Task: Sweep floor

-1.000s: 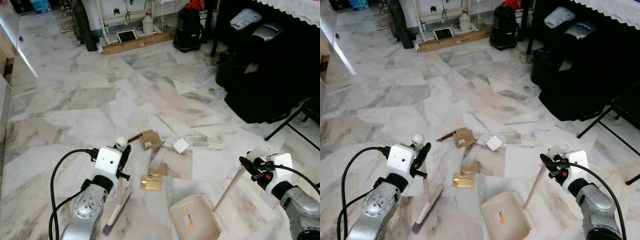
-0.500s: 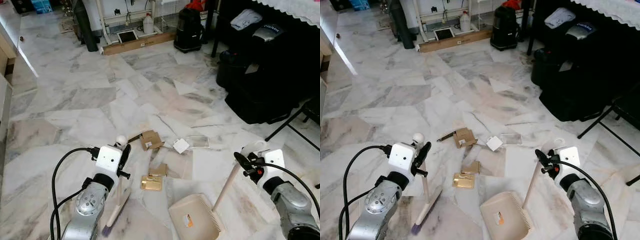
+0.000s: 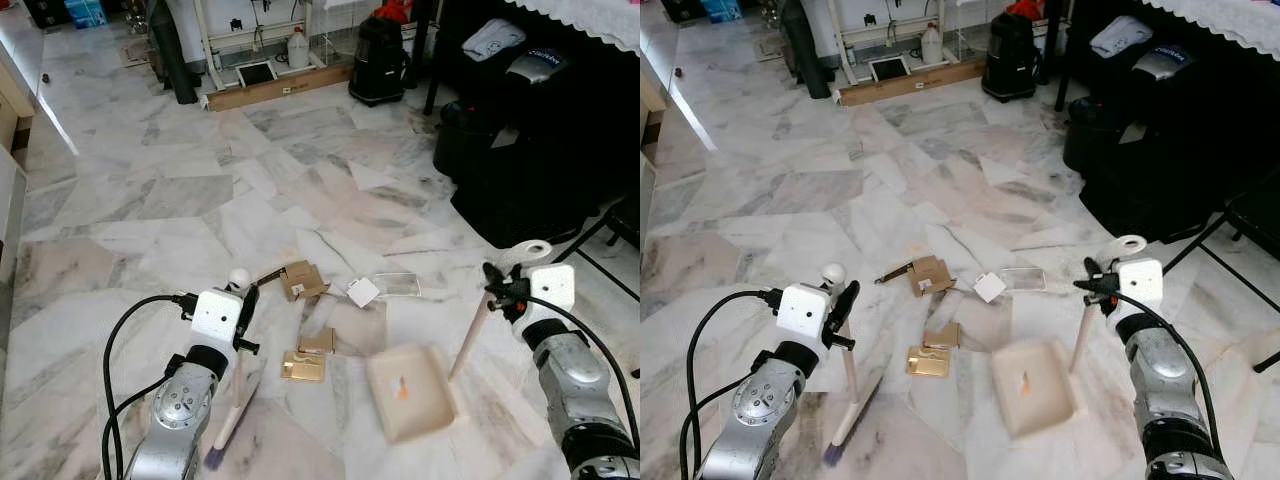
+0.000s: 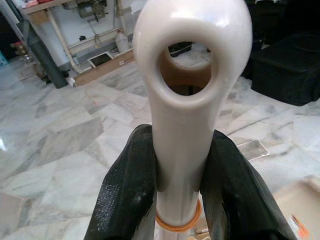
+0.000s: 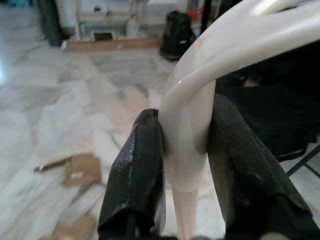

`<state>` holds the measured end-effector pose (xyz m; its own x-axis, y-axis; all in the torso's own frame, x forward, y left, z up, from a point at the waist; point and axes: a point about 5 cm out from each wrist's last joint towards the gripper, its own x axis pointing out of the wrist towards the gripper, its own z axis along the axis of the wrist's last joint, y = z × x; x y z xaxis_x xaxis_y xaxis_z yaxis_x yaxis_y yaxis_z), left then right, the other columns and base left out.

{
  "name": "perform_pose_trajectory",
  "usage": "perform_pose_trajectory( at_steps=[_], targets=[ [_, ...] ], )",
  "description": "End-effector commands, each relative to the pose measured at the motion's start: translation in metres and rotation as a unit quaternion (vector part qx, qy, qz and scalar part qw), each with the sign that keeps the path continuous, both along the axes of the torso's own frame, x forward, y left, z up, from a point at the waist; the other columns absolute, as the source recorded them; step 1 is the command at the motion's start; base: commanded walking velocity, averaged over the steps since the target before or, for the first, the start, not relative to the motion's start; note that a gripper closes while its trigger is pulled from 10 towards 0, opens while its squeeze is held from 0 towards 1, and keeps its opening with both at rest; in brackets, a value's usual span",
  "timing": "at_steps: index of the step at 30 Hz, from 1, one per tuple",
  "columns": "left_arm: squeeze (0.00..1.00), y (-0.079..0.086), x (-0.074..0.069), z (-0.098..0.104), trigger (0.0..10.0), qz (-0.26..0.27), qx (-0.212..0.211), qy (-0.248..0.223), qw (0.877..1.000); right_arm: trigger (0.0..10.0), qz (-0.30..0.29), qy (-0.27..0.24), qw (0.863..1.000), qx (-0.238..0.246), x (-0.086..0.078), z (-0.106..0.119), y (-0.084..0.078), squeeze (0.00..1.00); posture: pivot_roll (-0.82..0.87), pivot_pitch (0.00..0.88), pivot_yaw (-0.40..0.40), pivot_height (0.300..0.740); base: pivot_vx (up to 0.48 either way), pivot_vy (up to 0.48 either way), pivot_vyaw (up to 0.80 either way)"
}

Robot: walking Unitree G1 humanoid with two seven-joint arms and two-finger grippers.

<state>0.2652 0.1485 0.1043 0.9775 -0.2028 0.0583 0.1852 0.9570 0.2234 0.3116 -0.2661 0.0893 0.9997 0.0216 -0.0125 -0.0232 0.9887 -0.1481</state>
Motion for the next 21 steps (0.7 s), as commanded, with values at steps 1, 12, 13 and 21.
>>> perform_pose_trajectory(
  at_steps=[1,12,13,21],
  targets=[
    [0.0,0.003,0.003,0.005,10.0,0.011,0.006,-0.022,1.0,10.0,-0.011,-0.028,1.0,0.008,0.005,0.007,0.008,0.0,0.07,0.028,0.031,0.74,0.0,0.0,0.0],
    [0.0,0.013,0.018,0.015,10.0,0.061,-0.015,-0.053,0.997,10.0,-0.036,-0.042,0.996,0.068,0.0,-0.011,0.045,0.0,0.06,0.0,0.037,0.74,0.0,0.0,0.0],
    [0.0,0.018,0.02,0.018,10.0,0.078,-0.023,-0.062,0.995,10.0,-0.035,-0.041,0.996,0.066,-0.001,-0.012,0.046,0.0,0.06,0.0,0.033,0.74,0.0,0.0,0.0],
    [0.0,0.031,0.028,0.032,10.0,0.144,-0.058,-0.099,0.983,10.0,-0.064,-0.043,0.995,0.059,-0.006,-0.013,0.037,0.0,0.05,0.0,0.02,0.74,0.0,0.0,0.0]
  ],
)
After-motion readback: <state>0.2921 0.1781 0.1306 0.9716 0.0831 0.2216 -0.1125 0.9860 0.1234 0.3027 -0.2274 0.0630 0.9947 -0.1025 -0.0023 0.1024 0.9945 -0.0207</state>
